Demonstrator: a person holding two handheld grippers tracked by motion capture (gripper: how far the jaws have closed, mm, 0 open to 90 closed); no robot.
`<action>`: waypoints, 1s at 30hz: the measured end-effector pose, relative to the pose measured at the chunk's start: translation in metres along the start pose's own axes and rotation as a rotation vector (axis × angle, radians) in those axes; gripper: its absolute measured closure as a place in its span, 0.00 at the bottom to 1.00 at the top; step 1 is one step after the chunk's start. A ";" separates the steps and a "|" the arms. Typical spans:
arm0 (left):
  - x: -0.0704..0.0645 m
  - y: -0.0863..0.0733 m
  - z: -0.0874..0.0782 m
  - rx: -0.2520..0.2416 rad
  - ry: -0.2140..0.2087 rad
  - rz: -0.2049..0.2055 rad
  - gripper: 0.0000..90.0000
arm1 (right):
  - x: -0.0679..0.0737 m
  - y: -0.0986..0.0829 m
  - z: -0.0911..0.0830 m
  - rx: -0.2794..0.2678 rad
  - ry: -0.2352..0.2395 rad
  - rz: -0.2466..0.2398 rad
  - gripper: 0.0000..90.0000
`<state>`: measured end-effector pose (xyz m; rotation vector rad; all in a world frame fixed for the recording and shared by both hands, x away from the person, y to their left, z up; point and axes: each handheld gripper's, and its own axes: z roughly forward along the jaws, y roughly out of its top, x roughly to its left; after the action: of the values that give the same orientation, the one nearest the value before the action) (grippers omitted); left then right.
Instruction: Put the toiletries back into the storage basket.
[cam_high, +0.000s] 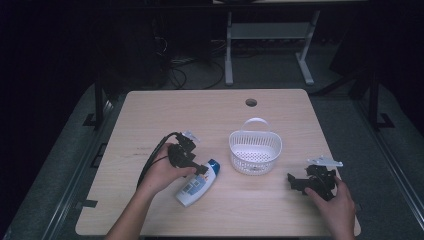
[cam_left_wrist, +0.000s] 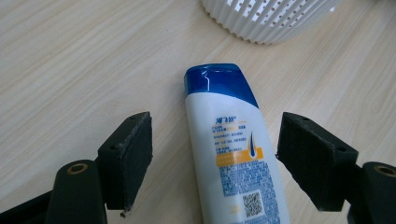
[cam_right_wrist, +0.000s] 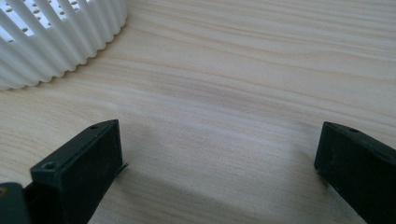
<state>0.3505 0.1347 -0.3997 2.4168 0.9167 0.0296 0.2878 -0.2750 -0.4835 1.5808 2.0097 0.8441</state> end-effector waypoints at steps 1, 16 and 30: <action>0.000 0.001 0.002 0.008 0.001 0.007 0.29 | 0.000 0.000 0.000 0.000 0.000 0.000 0.00; -0.012 0.012 0.030 0.075 0.035 0.014 0.28 | 0.000 0.000 0.000 0.000 0.001 0.000 0.00; -0.021 0.014 0.053 0.136 0.087 0.030 0.28 | 0.000 0.000 0.000 0.000 0.000 0.000 0.00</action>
<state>0.3542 0.0867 -0.4343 2.5731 0.9491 0.0871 0.2878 -0.2751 -0.4835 1.5807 2.0099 0.8441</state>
